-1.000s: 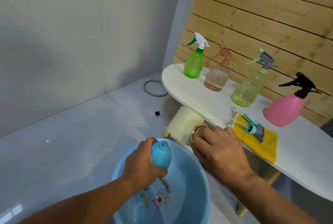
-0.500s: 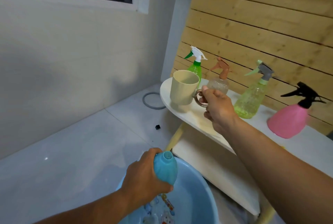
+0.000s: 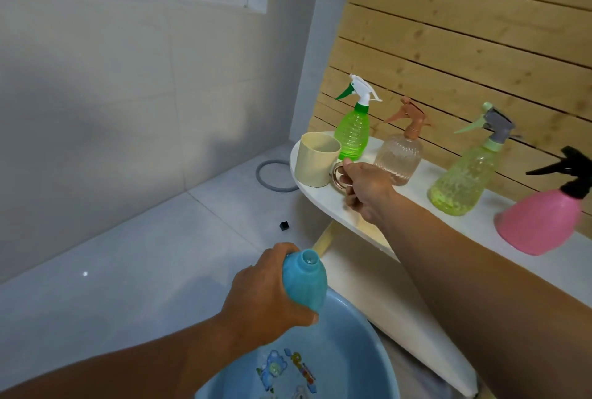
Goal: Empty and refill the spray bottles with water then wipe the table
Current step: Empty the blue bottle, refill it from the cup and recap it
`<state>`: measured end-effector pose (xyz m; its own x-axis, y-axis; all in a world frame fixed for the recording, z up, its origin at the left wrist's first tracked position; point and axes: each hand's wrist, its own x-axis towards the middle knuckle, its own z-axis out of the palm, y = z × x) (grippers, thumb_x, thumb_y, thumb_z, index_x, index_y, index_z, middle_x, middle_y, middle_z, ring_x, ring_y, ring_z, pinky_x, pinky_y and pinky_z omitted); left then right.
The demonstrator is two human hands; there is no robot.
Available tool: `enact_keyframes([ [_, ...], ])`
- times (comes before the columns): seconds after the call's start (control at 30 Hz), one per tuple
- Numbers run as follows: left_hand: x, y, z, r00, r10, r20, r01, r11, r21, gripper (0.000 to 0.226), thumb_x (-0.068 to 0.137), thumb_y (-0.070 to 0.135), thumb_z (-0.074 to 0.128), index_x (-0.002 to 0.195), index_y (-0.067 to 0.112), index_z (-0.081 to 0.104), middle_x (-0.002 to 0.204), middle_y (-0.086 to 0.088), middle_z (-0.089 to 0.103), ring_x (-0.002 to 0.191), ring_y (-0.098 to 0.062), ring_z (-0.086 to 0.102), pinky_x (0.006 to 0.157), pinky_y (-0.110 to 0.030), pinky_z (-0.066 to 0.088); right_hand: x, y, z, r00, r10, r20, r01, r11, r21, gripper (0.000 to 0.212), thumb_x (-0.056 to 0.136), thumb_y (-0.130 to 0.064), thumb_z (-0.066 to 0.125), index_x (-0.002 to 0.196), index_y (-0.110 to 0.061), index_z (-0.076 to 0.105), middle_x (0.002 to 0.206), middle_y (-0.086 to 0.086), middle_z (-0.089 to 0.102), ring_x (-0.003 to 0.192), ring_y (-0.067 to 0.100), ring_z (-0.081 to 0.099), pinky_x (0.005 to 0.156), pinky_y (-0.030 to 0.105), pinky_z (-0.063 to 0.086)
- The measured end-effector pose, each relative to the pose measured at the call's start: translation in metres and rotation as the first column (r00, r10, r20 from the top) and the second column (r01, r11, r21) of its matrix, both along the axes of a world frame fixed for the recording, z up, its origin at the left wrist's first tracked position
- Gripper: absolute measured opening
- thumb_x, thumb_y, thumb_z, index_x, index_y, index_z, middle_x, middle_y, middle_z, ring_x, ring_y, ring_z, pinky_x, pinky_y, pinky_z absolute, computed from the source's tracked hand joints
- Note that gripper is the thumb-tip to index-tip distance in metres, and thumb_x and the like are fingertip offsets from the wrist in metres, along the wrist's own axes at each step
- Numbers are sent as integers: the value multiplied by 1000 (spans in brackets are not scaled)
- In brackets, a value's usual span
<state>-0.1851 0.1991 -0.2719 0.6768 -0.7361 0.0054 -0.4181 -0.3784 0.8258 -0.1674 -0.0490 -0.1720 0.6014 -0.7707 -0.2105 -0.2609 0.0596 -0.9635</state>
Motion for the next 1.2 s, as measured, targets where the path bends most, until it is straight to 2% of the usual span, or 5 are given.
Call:
enact_keyframes([
  [0.43, 7, -2, 5, 1000, 6, 27, -5, 1000, -12, 87, 55, 56, 93, 125, 50, 41, 114, 23, 59, 99, -5, 64, 75, -16, 55, 3, 0, 1, 999, -29, -16, 28, 998, -58, 32, 102, -36, 59, 116, -7, 66, 80, 7, 59, 53, 17, 48, 52, 30, 43],
  [0.6, 8, -2, 5, 999, 5, 35, -4, 1000, -13, 88, 56, 55, 94, 125, 51, 40, 114, 24, 58, 99, -4, 63, 71, -14, 53, 2, 0, 0, 999, -50, 7, 50, 996, -70, 30, 101, -34, 61, 107, -5, 67, 72, 10, 58, 50, 19, 48, 52, 31, 45],
  [0.8, 10, -4, 4, 999, -2, 33, 2, 1000, -8, 90, 55, 54, 95, 127, 50, 40, 115, 23, 58, 100, -5, 64, 79, -22, 60, -1, 0, 1, 998, -64, 16, 65, 996, -54, 26, 98, -35, 66, 99, -10, 65, 78, 10, 60, 53, 16, 51, 51, 27, 49],
  [1.07, 11, -5, 10, 1000, 2, 31, -2, 1000, 4, 92, 55, 52, 97, 128, 48, 41, 118, 22, 58, 103, -7, 64, 86, -33, 62, -26, -12, 25, 997, -33, -64, 11, 951, -310, 32, 95, -47, 66, 104, -16, 63, 81, 3, 65, 53, 15, 63, 40, 21, 44],
  [1.2, 8, -9, 19, 1000, 5, 30, -5, 1000, -2, 94, 55, 52, 97, 130, 47, 41, 120, 20, 59, 104, -10, 64, 88, -37, 61, -62, -35, 42, 979, -39, -200, -69, 861, -504, 26, 92, -40, 68, 91, -14, 69, 78, 4, 67, 60, 19, 62, 51, 27, 40],
])
